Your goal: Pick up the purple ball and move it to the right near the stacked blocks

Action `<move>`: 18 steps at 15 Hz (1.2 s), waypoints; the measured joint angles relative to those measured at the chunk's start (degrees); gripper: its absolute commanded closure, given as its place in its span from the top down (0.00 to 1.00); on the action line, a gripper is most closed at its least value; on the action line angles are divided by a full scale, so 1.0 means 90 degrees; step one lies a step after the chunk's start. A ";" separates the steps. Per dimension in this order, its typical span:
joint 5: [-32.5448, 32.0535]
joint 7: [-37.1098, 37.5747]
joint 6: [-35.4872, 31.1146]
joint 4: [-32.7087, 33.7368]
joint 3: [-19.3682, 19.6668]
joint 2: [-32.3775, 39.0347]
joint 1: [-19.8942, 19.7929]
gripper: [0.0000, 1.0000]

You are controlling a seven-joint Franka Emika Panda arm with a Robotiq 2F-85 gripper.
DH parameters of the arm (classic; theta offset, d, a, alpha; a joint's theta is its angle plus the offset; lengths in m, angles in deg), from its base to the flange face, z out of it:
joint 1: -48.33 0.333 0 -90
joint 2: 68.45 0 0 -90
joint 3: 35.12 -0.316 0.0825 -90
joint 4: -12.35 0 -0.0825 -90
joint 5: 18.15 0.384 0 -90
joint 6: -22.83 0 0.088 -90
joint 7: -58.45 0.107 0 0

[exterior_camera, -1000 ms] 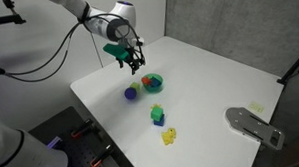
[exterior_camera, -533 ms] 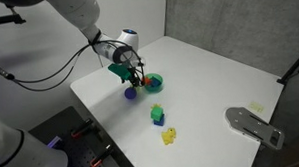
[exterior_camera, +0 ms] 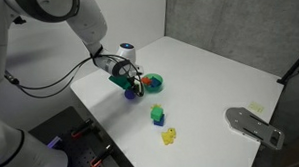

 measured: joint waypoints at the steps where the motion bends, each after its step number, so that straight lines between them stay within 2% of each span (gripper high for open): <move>1: -0.0017 0.0000 -0.0167 0.0001 0.0005 0.0072 0.0026 1.00; 3: -0.0055 -0.0001 -0.0470 0.0001 0.0007 0.0193 0.0068 1.00; 4: -0.0088 -0.0001 -0.0590 0.0001 0.0013 0.0238 0.0089 0.75; 5: -0.0119 -0.0001 -0.0680 0.0001 0.0027 0.0275 0.0114 0.73; 7: -0.0185 -0.0001 -0.0758 0.0002 0.0062 0.0300 0.0163 0.57; 10: -0.0231 -0.0001 -0.0782 0.0007 0.0096 0.0247 0.0217 0.51; 12: -0.0231 -0.0001 -0.0772 0.0000 0.0084 0.0166 0.0219 0.43; 18: -0.0231 -0.0001 -0.0260 -0.0066 0.0034 -0.0740 0.0215 0.35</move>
